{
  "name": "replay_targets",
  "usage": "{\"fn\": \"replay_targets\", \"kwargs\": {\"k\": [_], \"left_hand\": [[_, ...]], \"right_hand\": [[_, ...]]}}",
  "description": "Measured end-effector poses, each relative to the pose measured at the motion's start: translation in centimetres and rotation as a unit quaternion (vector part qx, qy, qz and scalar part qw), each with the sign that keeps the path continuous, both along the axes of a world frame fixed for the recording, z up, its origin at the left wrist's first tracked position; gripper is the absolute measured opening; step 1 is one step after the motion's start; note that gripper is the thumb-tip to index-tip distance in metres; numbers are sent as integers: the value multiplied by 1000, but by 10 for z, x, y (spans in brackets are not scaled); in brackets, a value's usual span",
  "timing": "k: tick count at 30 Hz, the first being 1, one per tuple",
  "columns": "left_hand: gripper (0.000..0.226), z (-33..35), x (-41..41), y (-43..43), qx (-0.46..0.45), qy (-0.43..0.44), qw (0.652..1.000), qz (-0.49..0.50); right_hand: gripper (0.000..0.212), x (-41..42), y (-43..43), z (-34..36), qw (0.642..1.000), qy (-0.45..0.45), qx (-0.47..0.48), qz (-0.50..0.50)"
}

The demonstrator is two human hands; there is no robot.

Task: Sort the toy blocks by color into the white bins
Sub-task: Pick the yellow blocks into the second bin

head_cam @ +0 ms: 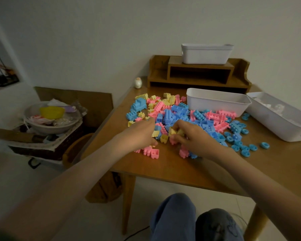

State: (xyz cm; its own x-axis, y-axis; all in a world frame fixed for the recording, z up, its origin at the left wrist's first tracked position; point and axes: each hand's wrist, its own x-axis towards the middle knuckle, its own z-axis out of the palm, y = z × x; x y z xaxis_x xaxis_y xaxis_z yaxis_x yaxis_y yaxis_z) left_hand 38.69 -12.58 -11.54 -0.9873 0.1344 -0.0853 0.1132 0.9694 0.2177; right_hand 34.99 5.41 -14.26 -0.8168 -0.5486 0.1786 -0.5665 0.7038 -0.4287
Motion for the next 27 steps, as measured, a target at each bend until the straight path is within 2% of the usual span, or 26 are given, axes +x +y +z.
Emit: {"fn": "replay_targets", "kwargs": {"k": [2, 6, 8, 10, 14, 16, 23, 27], "left_hand": [[52, 2, -4, -1, 15, -8, 1000, -4], [26, 0, -13, -3, 61, 3, 998, -1], [20, -2, -15, -2, 57, 5, 998, -7], [21, -5, -15, -2, 54, -6, 998, -10], [50, -5, -15, -4, 60, -55, 997, -15], [55, -1, -15, -5, 49, -78, 995, -26], [31, -3, -16, -2, -4, -69, 996, -55], [32, -4, -15, 0, 10, -76, 995, -65]], "right_hand": [[21, -3, 0, -1, 1000, 6, -4, 3], [23, -9, 2, -5, 1000, 10, -6, 6], [24, -11, 4, -7, 1000, 8, 3, 4], [24, -11, 6, -8, 1000, 3, 11, 3], [23, -12, 6, -10, 999, 13, 25, 16], [21, -12, 5, -12, 998, 27, 41, 32], [20, -14, 3, -16, 997, 40, 37, 45], [23, -15, 4, -19, 997, 52, 30, 46]]}}
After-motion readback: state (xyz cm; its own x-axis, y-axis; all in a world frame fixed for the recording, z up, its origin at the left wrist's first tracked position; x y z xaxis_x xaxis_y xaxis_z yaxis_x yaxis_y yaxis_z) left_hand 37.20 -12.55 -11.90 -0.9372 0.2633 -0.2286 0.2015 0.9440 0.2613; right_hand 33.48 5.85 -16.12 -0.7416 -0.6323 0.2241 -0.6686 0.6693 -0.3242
